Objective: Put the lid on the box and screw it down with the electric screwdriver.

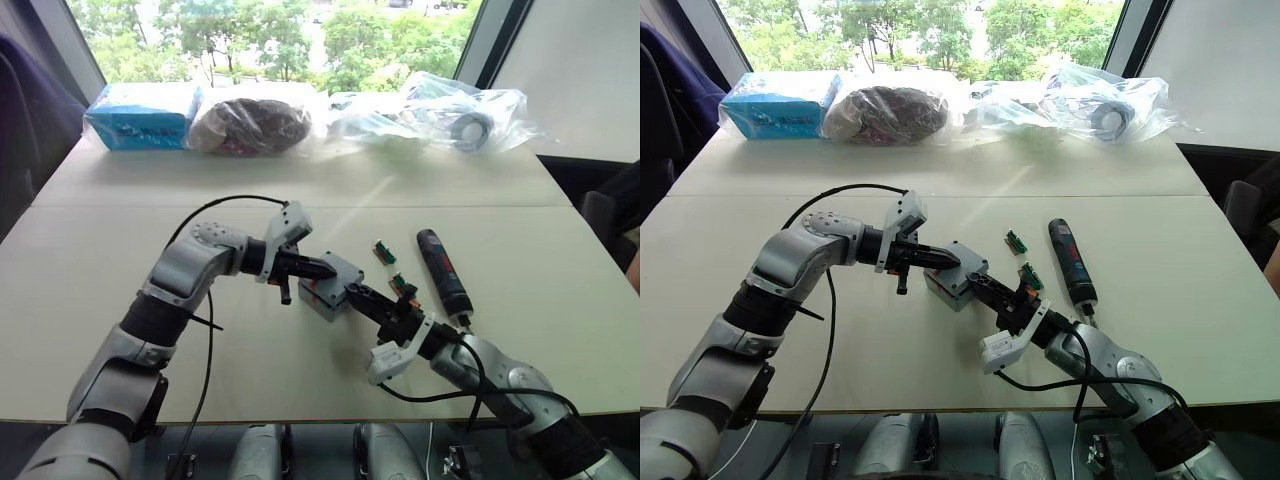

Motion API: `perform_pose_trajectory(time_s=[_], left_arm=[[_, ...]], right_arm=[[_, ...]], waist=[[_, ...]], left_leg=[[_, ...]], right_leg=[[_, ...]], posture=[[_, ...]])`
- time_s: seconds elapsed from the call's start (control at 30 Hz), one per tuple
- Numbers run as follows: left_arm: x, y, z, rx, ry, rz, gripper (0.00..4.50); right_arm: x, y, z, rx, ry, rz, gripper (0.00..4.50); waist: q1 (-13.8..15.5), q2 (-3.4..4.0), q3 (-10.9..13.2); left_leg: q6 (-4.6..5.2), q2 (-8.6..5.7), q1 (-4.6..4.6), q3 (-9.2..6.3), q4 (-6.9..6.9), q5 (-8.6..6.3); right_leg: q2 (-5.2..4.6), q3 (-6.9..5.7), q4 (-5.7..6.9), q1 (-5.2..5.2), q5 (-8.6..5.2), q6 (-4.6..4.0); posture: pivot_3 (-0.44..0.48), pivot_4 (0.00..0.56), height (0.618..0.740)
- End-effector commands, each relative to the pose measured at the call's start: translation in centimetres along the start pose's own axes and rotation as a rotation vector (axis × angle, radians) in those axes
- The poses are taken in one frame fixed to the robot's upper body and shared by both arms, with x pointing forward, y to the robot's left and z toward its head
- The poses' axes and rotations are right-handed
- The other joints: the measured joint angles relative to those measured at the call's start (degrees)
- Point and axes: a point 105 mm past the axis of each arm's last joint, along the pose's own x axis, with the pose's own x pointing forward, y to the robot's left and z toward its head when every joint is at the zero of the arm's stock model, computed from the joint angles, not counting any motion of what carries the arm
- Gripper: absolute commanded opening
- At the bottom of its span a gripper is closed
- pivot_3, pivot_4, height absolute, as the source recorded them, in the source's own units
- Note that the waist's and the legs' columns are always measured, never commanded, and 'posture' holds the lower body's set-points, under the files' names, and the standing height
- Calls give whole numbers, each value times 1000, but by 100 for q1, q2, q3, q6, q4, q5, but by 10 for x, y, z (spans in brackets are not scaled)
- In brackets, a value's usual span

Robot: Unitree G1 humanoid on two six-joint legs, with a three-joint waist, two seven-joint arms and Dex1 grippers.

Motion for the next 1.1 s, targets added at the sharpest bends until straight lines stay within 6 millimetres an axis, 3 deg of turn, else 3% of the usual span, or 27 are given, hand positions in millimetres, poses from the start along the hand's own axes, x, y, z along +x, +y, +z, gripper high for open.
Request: perform_pose_trajectory(time_s=[0.03, 0.17, 0.3, 0.77, 1.1], left_arm=[[-4, 0, 18, 19, -60, 7, 32], [-7, 3, 25, 9, -81, 14, 32], [-9, 4, 25, 9, -79, 17, 32], [-4, 2, -1, 26, 14, 27, 32], [1, 1, -10, 62, 56, 25, 32]], right_arm=[[1, -16, -1, -31, 12, -72, 113], [3, -24, -1, -40, 10, -120, 113], [5, -20, 2, -29, 2, -105, 113], [5, 0, 7, 18, -34, -15, 113], [2, 9, 0, 38, 3, 23, 113]], waist=[[3, 0, 0], [-4, 0, 0], [-3, 0, 0], [-6, 0, 0], [-1, 0, -2]], left_leg=[[0, 0, 0, 0, 0, 0], [0, 0, -1, 0, 1, 0], [0, 0, -1, 0, 1, 0], [0, 0, -1, 1, 1, 0], [0, 0, 2, 0, 1, 0]], right_leg=[[0, 0, 0, 0, 0, 0], [0, 0, 1, -2, 0, 1], [0, 0, 1, -2, 0, 1], [0, 0, 1, -2, 0, 1], [0, 0, 2, 2, 0, 0]], posture=[[0, 150, 740], [0, 150, 740], [0, 150, 740], [0, 150, 740], [0, 150, 740]])
